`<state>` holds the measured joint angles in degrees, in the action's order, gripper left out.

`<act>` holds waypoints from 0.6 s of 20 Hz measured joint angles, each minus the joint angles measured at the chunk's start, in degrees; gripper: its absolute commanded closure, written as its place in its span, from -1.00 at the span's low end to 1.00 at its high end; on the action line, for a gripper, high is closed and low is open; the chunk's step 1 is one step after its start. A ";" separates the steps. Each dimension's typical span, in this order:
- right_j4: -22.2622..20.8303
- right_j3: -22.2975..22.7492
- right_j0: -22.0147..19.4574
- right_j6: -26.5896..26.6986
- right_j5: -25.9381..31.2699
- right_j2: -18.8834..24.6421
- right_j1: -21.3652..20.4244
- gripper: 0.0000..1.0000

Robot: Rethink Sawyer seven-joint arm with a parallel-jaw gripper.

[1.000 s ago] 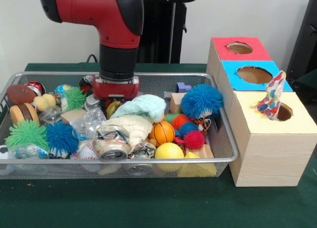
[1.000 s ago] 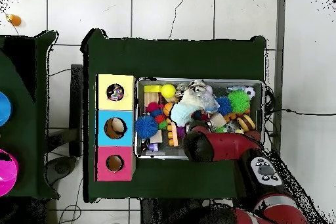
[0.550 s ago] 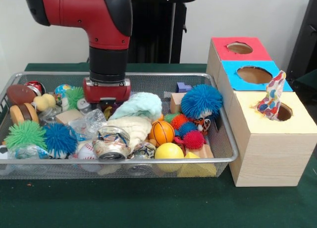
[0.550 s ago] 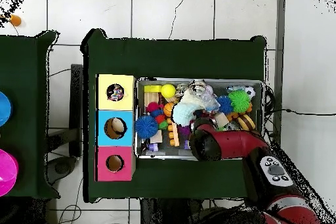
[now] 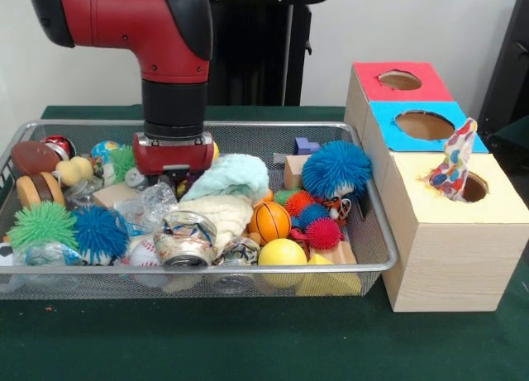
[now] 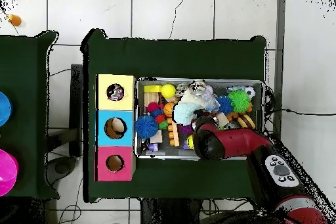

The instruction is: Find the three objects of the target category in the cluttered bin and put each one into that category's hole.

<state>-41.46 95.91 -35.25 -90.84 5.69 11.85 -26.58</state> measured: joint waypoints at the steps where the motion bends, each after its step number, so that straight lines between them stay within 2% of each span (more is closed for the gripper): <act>1: -0.22 -0.07 -0.08 0.00 0.07 0.12 -0.02 -1.00; 6: -1.36 -0.67 -0.96 0.00 1.14 0.98 -0.60 -1.00; 12: -1.00 -1.60 -2.80 0.00 8.74 1.10 -4.22 -1.00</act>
<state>-42.46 94.31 -38.05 -90.84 14.42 12.95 -30.80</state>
